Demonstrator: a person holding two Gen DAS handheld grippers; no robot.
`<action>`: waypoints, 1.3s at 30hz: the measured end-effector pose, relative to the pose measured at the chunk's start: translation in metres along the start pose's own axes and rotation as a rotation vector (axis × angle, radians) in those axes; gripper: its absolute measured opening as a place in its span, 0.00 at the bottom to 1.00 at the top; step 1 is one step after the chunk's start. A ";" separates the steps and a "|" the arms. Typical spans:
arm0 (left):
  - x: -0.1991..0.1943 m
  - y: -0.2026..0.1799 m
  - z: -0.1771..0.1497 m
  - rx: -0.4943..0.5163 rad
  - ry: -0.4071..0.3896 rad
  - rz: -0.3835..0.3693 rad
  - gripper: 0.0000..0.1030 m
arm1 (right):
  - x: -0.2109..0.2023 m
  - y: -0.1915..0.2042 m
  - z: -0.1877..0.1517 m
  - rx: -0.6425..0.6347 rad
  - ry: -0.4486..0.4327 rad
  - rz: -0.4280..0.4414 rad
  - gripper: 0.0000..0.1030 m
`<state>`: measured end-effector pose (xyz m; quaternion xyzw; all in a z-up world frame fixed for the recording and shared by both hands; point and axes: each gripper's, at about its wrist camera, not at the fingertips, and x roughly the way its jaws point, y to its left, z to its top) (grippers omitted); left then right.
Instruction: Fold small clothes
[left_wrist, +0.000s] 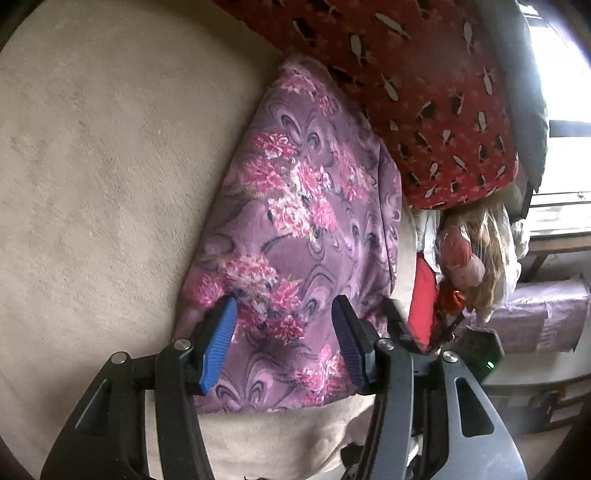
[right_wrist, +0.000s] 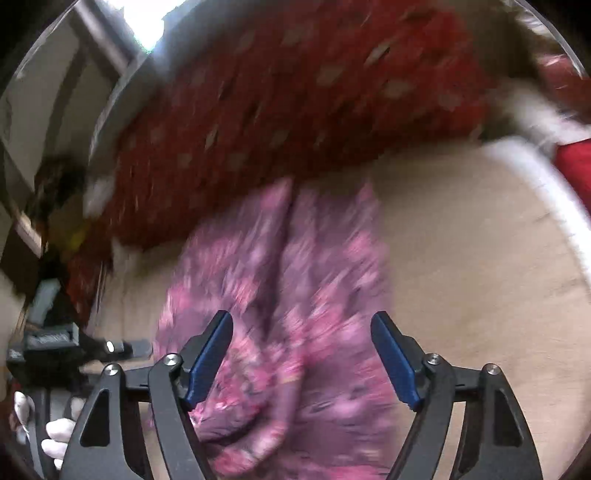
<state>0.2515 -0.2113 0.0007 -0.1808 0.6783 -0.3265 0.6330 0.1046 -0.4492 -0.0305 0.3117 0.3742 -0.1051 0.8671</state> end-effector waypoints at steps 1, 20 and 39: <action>-0.003 0.000 0.000 0.001 -0.002 -0.005 0.50 | 0.013 0.006 -0.003 -0.005 0.048 0.010 0.72; -0.003 -0.019 0.021 0.111 -0.086 0.143 0.63 | -0.030 -0.023 0.022 0.078 -0.117 0.068 0.61; 0.036 -0.045 0.043 0.230 -0.146 0.295 0.75 | 0.035 -0.041 0.033 0.040 -0.042 -0.011 0.14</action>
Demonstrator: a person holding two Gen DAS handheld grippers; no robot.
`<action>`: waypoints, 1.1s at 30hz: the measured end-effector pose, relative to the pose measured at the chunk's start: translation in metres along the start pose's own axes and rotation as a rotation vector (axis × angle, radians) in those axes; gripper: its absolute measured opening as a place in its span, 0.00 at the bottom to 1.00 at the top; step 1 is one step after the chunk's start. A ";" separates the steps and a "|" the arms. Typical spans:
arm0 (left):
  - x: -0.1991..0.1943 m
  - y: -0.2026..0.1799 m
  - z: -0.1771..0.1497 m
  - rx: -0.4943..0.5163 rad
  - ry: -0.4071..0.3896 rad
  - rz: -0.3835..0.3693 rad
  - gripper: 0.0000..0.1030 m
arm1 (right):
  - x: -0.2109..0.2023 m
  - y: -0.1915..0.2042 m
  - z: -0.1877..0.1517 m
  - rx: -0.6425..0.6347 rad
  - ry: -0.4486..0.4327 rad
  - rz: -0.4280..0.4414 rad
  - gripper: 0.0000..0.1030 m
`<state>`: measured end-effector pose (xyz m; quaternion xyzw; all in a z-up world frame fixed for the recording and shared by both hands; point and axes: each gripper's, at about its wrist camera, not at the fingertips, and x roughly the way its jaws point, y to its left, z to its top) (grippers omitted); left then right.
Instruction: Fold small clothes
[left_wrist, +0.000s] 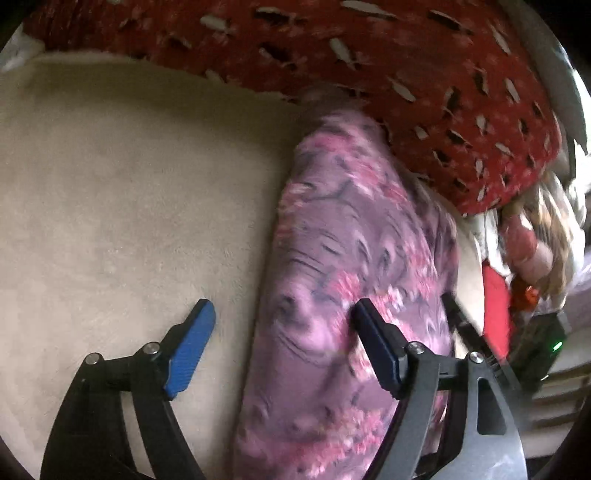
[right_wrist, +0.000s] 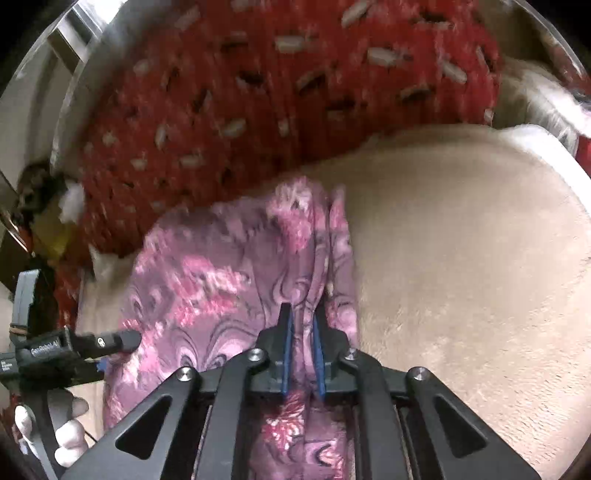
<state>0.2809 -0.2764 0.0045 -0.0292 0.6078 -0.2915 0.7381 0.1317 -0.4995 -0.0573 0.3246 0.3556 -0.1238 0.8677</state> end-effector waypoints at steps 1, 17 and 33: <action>-0.006 -0.002 -0.003 0.009 -0.025 0.012 0.75 | -0.009 0.003 0.003 0.009 -0.016 -0.007 0.14; 0.003 -0.008 -0.027 0.029 -0.065 0.113 0.76 | -0.026 0.007 -0.037 -0.019 -0.053 0.044 0.13; 0.000 -0.029 0.032 0.044 -0.141 0.093 0.75 | -0.005 0.038 0.054 -0.107 -0.107 -0.018 0.23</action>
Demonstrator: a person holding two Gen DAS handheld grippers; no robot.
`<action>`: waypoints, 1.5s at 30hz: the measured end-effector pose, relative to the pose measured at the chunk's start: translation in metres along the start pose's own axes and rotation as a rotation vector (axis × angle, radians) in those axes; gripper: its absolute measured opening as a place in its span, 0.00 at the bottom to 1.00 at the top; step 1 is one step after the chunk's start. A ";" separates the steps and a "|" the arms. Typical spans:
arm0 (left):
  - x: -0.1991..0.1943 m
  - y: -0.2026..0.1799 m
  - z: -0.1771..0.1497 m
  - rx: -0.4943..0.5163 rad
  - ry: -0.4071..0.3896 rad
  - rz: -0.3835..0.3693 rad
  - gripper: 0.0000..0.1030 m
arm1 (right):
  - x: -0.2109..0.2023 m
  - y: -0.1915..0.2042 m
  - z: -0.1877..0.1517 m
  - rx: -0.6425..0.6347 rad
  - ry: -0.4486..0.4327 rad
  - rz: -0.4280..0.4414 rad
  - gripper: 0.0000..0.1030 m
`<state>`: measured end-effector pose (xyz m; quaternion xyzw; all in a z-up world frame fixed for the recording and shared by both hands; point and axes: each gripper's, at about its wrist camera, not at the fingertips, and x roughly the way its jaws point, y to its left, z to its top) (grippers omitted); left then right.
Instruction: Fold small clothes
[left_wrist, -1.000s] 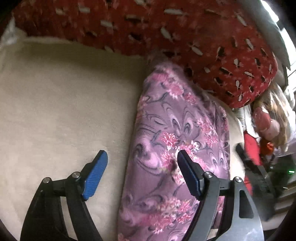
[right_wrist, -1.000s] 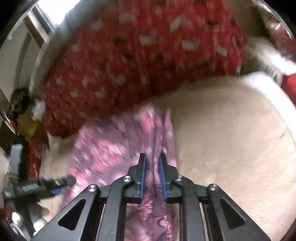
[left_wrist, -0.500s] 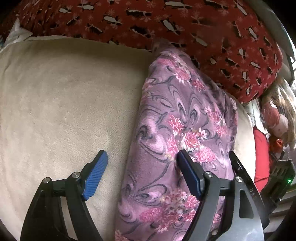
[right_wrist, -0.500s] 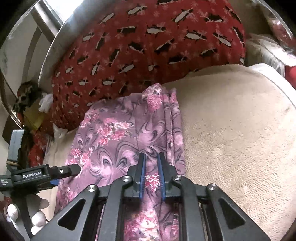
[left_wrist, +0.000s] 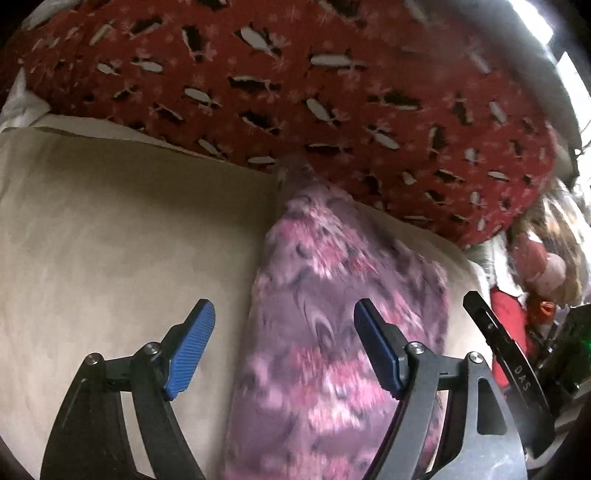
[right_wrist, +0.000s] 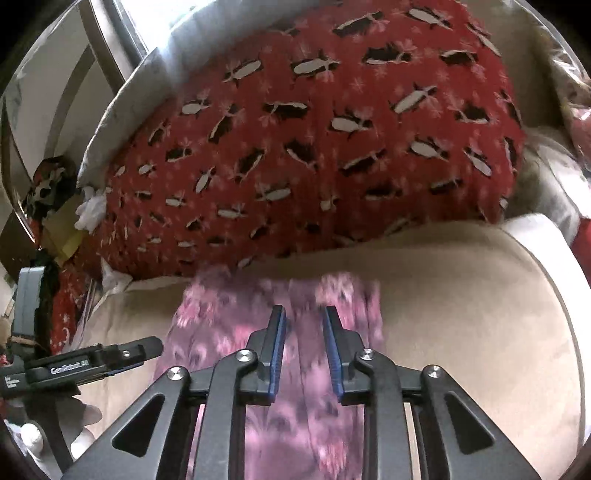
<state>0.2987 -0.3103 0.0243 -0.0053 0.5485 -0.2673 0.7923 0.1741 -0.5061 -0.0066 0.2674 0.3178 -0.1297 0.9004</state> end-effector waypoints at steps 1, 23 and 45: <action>0.009 -0.001 0.001 -0.001 0.019 0.019 0.75 | 0.011 -0.001 0.002 0.006 0.016 -0.014 0.23; -0.049 0.023 -0.080 -0.031 0.050 -0.041 0.79 | -0.052 0.017 -0.072 -0.082 0.094 0.003 0.38; -0.037 0.013 -0.143 0.060 0.124 0.118 0.80 | -0.088 -0.003 -0.158 -0.060 0.210 -0.074 0.25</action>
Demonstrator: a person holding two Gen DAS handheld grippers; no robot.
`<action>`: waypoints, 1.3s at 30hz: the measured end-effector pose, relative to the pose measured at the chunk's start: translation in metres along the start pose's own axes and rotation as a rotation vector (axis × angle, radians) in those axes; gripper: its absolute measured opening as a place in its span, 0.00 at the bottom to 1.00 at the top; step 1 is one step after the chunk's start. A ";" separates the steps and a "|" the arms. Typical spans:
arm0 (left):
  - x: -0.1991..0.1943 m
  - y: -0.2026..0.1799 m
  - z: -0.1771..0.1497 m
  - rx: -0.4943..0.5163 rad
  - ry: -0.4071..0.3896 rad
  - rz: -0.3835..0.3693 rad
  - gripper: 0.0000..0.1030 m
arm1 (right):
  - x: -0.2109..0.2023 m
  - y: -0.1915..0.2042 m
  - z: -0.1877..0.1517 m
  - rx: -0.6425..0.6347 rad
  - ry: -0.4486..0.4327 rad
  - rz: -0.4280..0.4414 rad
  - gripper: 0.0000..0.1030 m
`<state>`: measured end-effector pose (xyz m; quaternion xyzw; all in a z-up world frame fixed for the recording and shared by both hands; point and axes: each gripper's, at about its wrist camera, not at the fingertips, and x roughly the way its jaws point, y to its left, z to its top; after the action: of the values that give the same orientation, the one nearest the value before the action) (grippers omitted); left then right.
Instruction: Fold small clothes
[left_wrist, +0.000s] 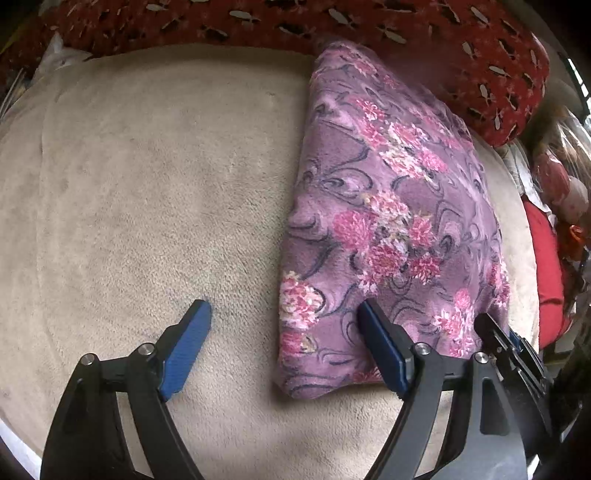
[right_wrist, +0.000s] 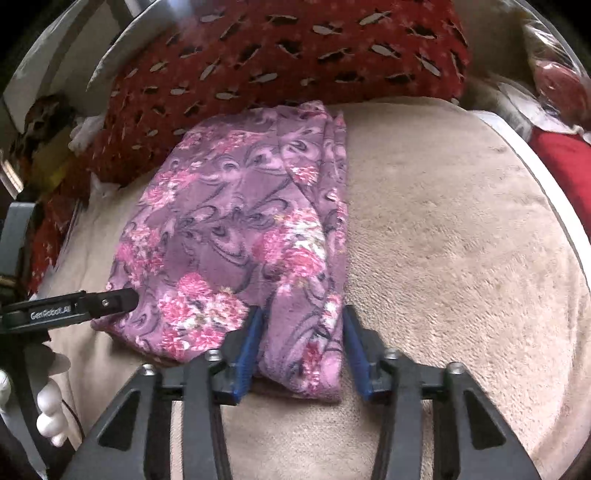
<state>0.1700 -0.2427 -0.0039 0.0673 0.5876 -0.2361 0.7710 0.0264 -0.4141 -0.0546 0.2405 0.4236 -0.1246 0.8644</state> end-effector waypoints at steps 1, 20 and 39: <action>-0.001 0.002 -0.002 -0.002 0.002 -0.002 0.80 | -0.002 0.003 0.002 -0.025 0.001 0.015 0.22; -0.020 0.038 0.060 -0.119 -0.043 -0.160 0.81 | -0.026 -0.034 0.050 0.228 -0.117 0.130 0.28; 0.041 0.024 0.115 -0.129 0.076 -0.187 0.83 | 0.066 -0.025 0.124 0.221 -0.030 0.050 0.13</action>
<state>0.2894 -0.2776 -0.0119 -0.0287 0.6341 -0.2659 0.7255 0.1392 -0.5003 -0.0493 0.3430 0.3881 -0.1524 0.8417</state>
